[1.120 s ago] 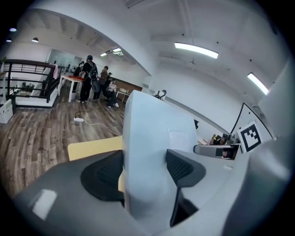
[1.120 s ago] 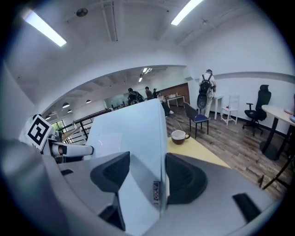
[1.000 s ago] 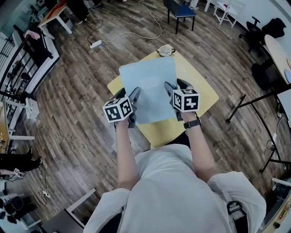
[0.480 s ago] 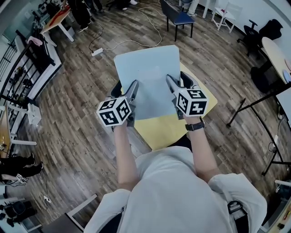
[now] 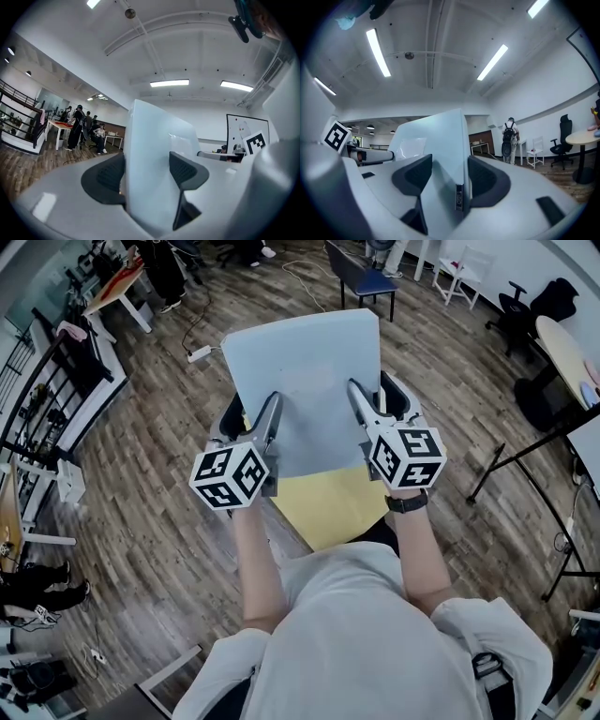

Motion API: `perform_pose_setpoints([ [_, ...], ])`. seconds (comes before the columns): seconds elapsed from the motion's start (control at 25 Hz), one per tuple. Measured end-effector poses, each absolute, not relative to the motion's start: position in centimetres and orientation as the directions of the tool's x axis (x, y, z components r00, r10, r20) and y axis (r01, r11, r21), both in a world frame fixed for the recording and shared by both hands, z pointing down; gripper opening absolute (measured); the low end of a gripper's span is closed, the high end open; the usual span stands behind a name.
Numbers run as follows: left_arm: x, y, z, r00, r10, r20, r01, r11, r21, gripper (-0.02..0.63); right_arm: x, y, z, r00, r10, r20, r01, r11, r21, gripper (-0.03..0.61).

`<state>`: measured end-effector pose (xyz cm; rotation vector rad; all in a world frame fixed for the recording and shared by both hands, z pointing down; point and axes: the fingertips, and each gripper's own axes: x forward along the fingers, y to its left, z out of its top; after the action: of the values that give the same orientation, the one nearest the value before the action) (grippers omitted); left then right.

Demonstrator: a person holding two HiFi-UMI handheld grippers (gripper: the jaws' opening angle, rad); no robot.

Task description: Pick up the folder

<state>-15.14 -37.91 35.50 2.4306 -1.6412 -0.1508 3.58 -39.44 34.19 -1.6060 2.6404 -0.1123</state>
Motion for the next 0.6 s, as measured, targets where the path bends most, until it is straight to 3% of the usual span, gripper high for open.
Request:
perform_pose_setpoints([
  [0.6,-14.95,-37.99,35.13,0.376,-0.927,0.003,-0.906,-0.366,0.213,0.299,3.79,-39.34,33.95,-0.453,-0.891,-0.015,-0.888,0.453,-0.083,0.253],
])
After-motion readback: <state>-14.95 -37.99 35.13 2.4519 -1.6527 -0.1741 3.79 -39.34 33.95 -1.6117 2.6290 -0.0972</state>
